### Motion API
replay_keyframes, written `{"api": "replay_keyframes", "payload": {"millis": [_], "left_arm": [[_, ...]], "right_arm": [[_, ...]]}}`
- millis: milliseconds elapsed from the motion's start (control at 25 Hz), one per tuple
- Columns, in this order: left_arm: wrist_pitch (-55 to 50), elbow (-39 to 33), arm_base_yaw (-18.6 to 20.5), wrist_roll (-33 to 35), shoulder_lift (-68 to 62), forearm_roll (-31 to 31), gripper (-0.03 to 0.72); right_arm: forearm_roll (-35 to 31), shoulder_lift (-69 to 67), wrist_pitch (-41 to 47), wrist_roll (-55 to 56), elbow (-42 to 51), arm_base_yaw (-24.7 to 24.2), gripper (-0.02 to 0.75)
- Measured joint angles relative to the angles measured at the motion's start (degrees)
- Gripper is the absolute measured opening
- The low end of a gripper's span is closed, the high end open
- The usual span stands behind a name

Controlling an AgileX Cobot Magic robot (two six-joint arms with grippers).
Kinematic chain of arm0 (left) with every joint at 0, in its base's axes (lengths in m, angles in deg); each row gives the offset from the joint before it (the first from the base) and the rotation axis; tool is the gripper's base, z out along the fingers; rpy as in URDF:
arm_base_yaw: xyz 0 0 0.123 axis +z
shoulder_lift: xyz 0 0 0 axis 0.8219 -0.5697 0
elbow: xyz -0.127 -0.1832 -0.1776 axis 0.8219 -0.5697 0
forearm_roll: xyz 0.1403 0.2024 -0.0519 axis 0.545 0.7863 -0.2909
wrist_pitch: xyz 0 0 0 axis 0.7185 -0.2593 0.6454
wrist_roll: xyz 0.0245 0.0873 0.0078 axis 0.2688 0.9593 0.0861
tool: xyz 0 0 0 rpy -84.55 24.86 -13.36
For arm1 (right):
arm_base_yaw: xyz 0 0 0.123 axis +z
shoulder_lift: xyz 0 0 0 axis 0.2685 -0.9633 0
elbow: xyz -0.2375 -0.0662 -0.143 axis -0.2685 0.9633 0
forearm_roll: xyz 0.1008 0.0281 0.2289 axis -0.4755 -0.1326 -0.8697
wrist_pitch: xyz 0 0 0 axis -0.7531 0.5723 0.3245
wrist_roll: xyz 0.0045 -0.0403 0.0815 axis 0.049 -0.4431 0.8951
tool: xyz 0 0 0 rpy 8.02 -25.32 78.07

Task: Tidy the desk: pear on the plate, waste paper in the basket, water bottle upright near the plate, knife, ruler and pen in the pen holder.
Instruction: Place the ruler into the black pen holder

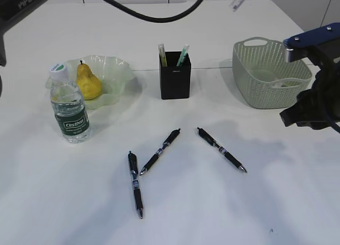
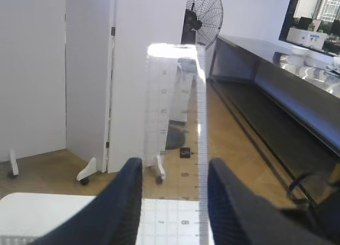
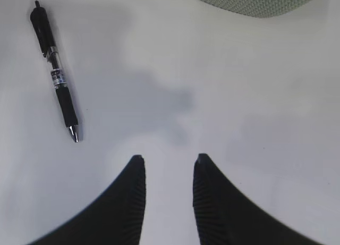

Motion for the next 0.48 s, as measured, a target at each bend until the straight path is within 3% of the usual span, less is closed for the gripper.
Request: {"api": "replay_keyframes", "payload": {"millis": [200, 480], "left_arm": [[-4.0, 0.0, 4.5, 1.0, -1.0, 0.3, 0.264], [-7.3, 0.0, 7.3, 6.5, -2.7, 0.6, 0.264]], "right_arm": [[0.0, 0.0, 0.1, 0.1, 0.0, 0.0, 0.260], [0.0, 0.0, 0.1, 0.4, 0.0, 0.0, 0.260]]}}
